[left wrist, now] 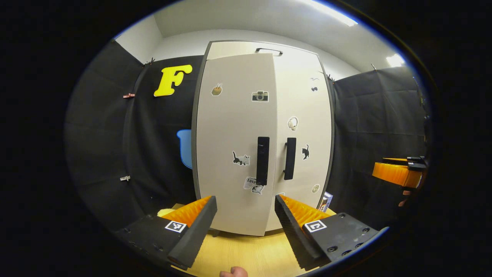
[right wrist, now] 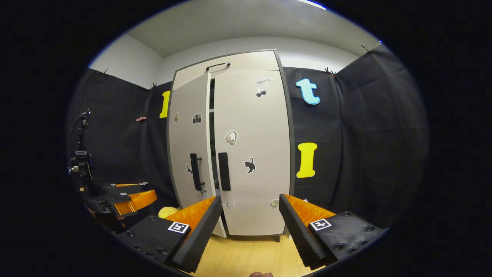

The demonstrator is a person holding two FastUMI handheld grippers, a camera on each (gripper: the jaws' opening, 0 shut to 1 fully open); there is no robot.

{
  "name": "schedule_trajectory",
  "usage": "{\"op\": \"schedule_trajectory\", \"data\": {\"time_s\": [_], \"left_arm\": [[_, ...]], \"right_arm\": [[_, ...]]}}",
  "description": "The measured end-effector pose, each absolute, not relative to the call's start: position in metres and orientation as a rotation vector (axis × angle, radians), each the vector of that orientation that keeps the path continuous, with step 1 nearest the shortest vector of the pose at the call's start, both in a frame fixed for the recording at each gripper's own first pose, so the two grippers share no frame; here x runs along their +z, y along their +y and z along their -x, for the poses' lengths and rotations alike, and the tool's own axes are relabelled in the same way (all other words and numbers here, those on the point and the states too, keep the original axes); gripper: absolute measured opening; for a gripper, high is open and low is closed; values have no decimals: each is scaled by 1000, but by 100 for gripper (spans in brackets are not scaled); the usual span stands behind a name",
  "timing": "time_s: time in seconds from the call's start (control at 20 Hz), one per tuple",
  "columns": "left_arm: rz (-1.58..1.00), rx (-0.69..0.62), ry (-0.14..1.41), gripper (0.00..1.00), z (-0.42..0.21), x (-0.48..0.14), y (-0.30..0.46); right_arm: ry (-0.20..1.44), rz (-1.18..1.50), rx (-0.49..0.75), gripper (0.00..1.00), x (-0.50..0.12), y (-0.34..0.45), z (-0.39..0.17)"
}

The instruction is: Grab one shoe with the right hand and put it into the shoe cabinet, grab the other shoe with the left hand and put it into the shoe cabinet; then close the right door with the right hand and the left door with the left hand.

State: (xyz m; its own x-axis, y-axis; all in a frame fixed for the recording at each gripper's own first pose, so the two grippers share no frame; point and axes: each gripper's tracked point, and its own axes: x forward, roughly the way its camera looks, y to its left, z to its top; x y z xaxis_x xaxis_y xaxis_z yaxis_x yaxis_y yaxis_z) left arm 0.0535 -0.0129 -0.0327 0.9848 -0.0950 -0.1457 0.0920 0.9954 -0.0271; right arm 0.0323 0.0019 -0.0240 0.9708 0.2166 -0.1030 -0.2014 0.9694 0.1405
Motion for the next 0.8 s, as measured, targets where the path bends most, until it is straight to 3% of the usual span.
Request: {"op": "schedule_trajectory", "data": {"time_s": [0.8], "left_arm": [[17,-94,142,95,-50,-29,-11]], "right_arm": [[110,-132,205,98,-18,2,-29]]}}
